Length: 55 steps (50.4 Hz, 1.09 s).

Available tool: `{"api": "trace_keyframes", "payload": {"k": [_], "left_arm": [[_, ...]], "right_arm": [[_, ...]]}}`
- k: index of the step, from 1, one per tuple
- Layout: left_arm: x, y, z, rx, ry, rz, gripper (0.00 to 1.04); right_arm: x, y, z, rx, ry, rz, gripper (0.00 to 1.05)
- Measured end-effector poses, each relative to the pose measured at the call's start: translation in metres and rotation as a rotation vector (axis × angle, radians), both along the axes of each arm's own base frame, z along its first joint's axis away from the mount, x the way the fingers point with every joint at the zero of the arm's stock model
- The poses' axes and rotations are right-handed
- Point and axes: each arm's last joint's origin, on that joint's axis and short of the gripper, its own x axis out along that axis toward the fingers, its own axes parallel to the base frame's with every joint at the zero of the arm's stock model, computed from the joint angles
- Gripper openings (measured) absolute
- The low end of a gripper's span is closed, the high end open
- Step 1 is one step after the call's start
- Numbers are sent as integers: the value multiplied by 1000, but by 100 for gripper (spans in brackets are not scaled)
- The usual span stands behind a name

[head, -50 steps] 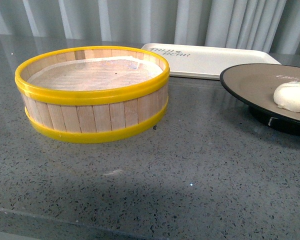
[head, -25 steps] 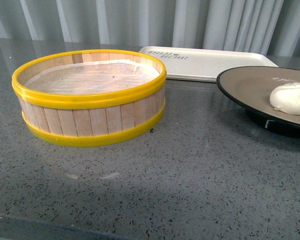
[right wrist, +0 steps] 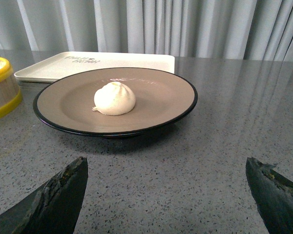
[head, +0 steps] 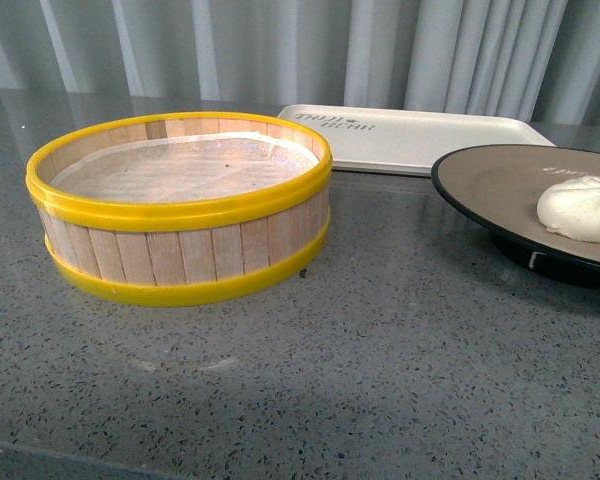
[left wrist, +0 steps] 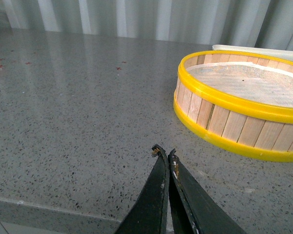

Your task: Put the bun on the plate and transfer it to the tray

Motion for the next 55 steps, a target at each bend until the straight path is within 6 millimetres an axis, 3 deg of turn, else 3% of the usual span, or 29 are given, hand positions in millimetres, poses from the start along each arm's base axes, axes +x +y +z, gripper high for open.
{"api": "trace_keyframes", "payload": {"k": [53, 55], "left_arm": [[-27, 0, -6, 0, -24, 0, 4], [-27, 0, -6, -1, -25, 0, 11]], "right_arm": [[0, 0, 0, 0, 0, 0, 96], [0, 0, 0, 0, 0, 0, 96]]}}
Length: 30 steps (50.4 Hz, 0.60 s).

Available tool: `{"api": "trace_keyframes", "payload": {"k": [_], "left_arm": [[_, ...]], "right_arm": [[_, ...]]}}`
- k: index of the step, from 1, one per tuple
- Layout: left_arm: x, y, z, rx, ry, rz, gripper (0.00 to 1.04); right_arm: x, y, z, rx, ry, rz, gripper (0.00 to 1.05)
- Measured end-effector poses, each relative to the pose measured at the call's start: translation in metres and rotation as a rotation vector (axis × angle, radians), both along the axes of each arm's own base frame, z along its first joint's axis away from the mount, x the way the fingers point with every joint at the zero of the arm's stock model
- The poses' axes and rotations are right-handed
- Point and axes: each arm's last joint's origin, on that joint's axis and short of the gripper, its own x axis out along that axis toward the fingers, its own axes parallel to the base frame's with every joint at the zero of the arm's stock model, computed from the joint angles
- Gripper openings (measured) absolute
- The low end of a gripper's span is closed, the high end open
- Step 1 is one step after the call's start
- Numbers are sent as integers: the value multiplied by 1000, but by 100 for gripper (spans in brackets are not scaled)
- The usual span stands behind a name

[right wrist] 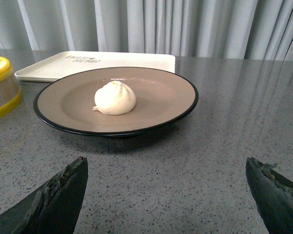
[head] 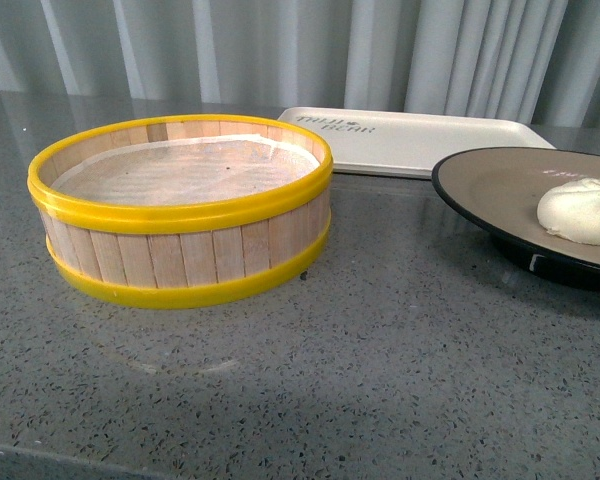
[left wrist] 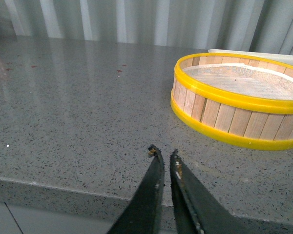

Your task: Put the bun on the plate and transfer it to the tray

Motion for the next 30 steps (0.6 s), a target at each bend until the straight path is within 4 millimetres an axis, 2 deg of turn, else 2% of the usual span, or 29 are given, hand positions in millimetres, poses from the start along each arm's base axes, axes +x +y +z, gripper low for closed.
{"api": "trace_keyframes", "payload": {"k": [10, 12, 18, 22, 25, 30], "left_arm": [[0, 0, 0, 0, 0, 0, 49], [0, 0, 0, 0, -1, 0, 58], [0, 0, 0, 0, 0, 1, 74], [0, 0, 0, 0, 0, 0, 87], [0, 0, 0, 0, 0, 0, 100], [0, 0, 0, 0, 0, 0, 98]], "right_arm": [[0, 0, 0, 0, 0, 0, 96], [2, -1, 3, -51, -28, -89, 96], [11, -9, 19, -126, -101, -283, 96], [22, -21, 35, -131, -150, -323, 96], [40, -37, 56, -87, -198, -339, 96], [71, -60, 72, 61, -170, -311, 96]]}}
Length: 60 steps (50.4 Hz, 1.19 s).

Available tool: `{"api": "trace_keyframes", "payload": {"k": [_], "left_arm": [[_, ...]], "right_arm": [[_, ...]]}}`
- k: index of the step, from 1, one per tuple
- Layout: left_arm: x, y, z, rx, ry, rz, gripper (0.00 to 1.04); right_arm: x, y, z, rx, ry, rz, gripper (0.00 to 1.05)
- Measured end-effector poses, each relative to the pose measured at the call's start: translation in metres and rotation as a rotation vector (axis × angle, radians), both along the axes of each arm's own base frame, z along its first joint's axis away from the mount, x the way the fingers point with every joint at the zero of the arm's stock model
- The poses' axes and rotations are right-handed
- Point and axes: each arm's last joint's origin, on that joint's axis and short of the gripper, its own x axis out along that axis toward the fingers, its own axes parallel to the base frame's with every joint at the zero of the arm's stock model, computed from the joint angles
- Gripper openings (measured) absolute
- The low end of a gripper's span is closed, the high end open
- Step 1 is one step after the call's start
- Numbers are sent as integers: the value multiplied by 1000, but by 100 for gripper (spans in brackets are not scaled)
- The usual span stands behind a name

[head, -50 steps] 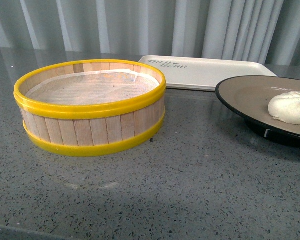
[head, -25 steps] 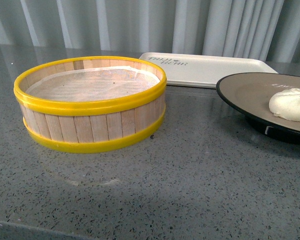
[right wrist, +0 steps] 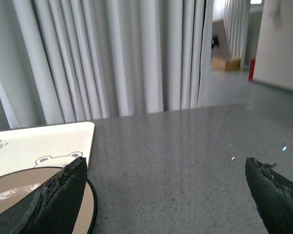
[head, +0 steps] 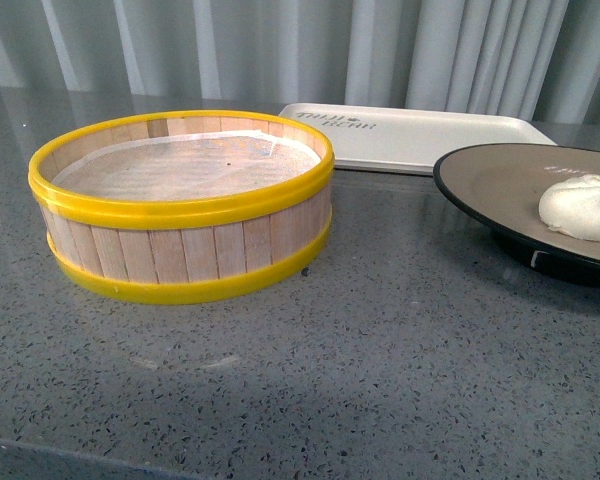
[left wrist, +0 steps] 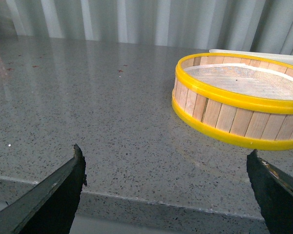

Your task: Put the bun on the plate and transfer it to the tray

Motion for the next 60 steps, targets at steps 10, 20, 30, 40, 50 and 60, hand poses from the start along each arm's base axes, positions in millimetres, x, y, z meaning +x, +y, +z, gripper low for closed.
{"api": "trace_keyframes", "payload": {"k": [10, 20, 30, 40, 50, 60], "left_arm": [[0, 0, 0, 0, 0, 0, 98], [0, 0, 0, 0, 0, 0, 98], [0, 0, 0, 0, 0, 0, 98], [0, 0, 0, 0, 0, 0, 98], [0, 0, 0, 0, 0, 0, 98], [0, 0, 0, 0, 0, 0, 98]], "right_arm": [[46, -30, -1, 363, 63, 86, 96], [83, -32, -9, 819, 133, 256, 96], [91, -19, -24, 1031, 233, 310, 96], [94, -18, -34, 1110, 287, 311, 96], [103, -10, -41, 1161, 333, 353, 96], [114, 2, -45, 1205, 360, 395, 96]]}}
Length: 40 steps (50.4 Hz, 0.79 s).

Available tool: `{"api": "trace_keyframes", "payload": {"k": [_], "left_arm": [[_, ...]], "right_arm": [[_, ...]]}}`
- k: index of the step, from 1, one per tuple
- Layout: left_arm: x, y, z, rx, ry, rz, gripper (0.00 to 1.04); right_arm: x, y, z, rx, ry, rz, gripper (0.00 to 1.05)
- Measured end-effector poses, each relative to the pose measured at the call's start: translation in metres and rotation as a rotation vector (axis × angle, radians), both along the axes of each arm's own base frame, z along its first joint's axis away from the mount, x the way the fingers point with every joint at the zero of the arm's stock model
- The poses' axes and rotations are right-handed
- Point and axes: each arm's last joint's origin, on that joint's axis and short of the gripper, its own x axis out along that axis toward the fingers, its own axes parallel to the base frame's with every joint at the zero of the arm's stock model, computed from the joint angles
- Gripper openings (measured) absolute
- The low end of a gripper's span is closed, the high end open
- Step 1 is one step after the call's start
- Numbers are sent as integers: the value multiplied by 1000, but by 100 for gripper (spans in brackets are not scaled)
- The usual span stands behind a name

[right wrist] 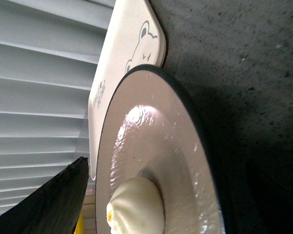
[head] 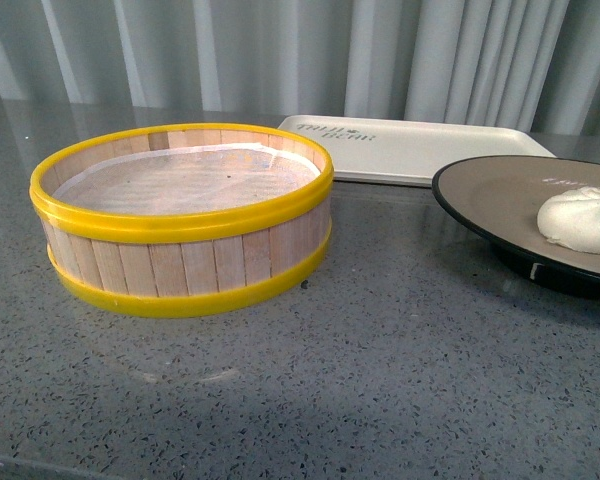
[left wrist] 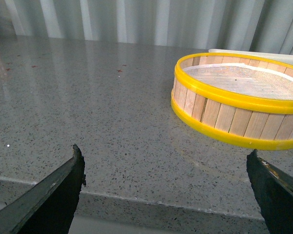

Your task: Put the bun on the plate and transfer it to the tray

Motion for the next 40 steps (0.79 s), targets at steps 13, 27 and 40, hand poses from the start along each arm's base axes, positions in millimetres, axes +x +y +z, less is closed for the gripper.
{"api": "trace_keyframes", "payload": {"k": [13, 27, 40], "left_arm": [[0, 0, 0, 0, 0, 0, 98], [0, 0, 0, 0, 0, 0, 98], [0, 0, 0, 0, 0, 0, 98]], "right_arm": [[10, 7, -1, 46, 7, 29, 72], [11, 7, -3, 54, 7, 30, 26], [12, 6, 0, 56, -21, 39, 3]]}}
